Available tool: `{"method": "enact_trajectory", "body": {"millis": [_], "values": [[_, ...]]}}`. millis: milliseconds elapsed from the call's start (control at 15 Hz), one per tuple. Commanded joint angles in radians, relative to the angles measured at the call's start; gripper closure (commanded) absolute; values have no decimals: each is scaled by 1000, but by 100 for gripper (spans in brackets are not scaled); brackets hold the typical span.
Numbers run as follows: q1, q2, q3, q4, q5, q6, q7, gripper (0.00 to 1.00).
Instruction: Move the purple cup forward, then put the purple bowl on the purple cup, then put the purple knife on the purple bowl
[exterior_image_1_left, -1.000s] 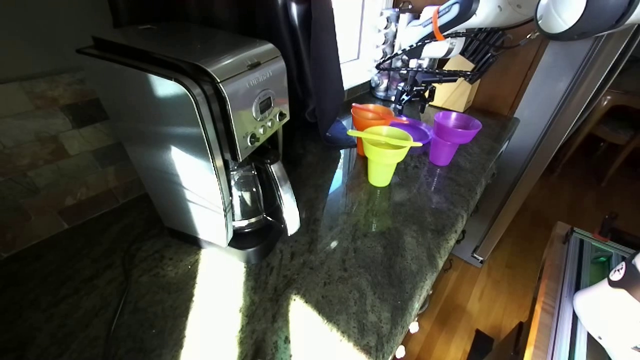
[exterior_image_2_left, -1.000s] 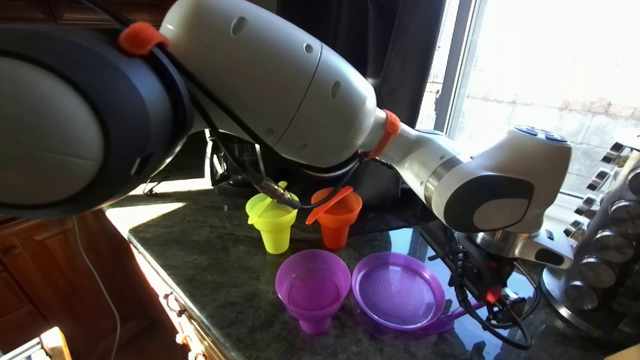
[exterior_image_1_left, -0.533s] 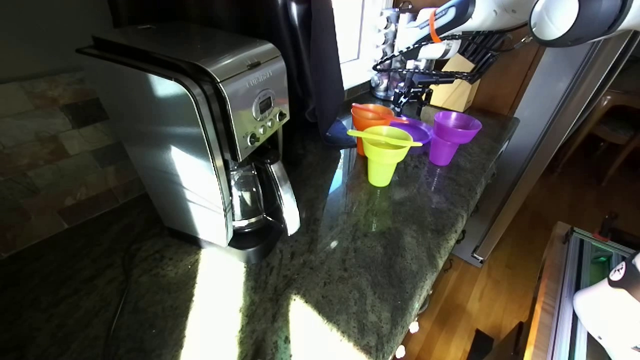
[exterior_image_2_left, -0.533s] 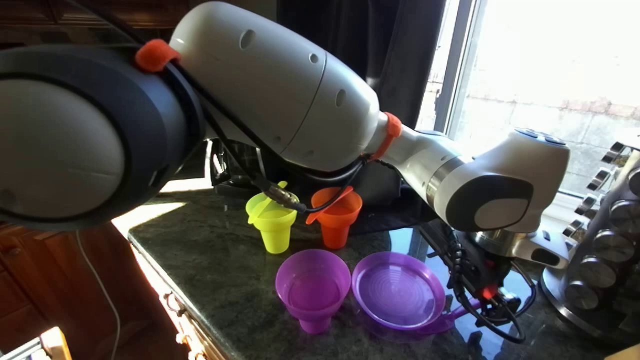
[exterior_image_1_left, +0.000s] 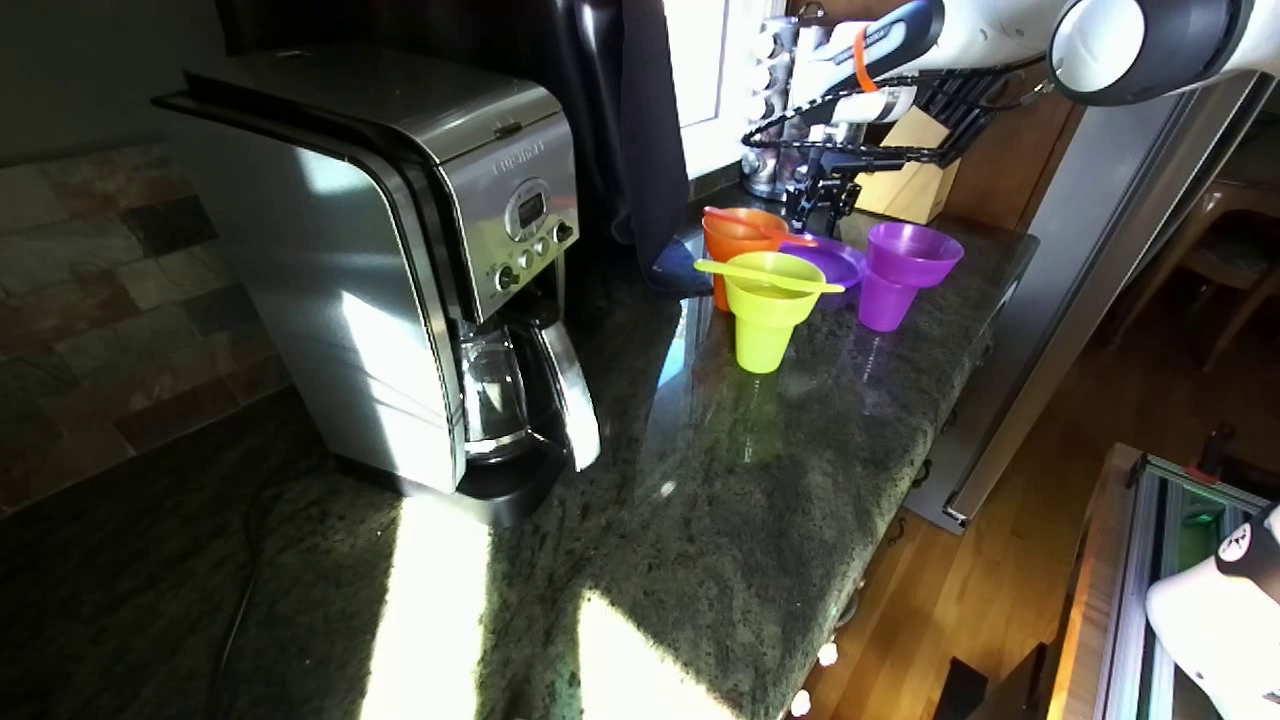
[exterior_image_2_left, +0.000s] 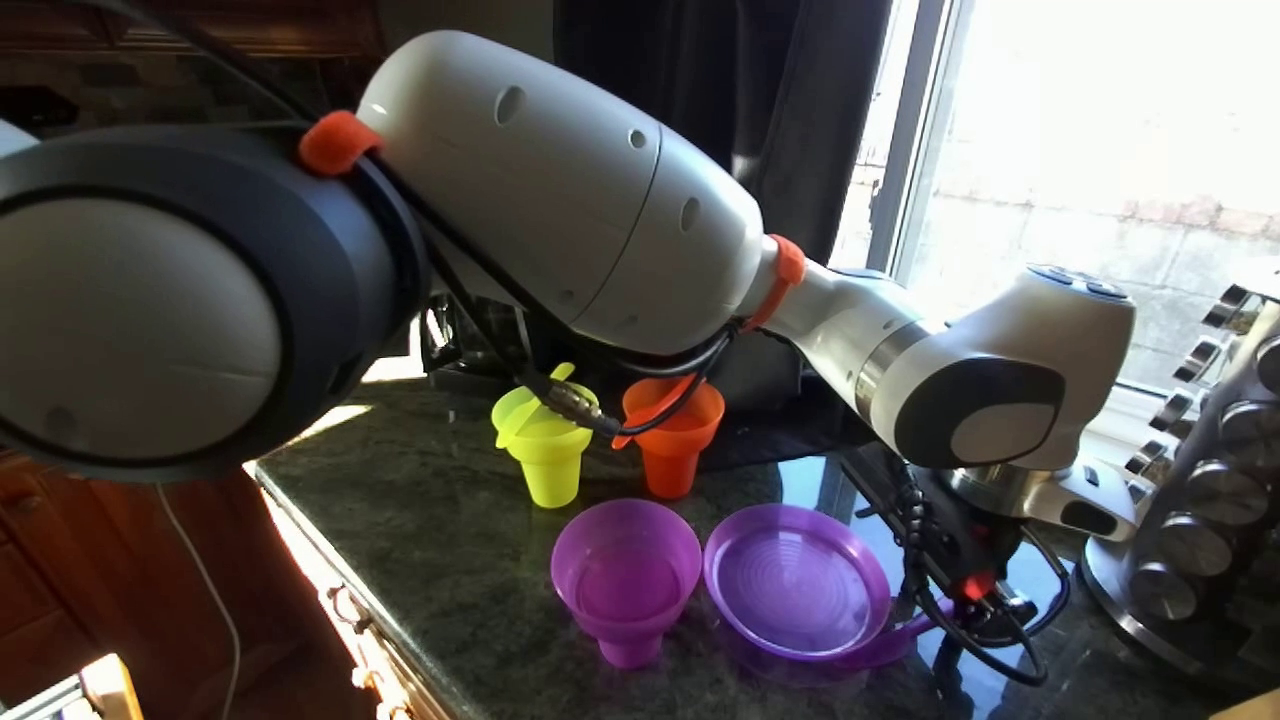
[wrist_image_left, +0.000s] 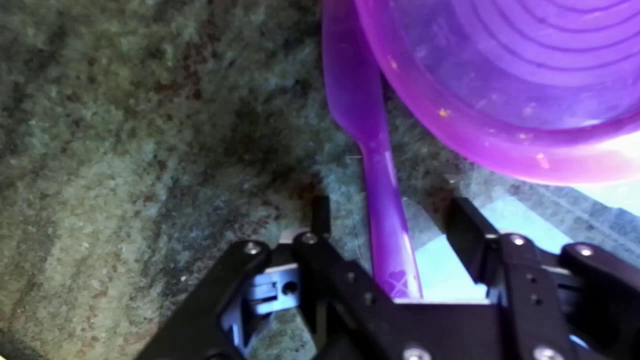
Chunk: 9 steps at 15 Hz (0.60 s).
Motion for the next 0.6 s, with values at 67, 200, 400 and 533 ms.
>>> {"method": "enact_trajectory", "body": {"millis": [67,200,400,533], "values": [[-23,33,18,63,-14,-56,21,78],[-25,33,18,66,-15,-60,22,93],[-27,36,18,72,-15,-67,25,95],[-30,35,16,78,-16,-71,26,95]]}}
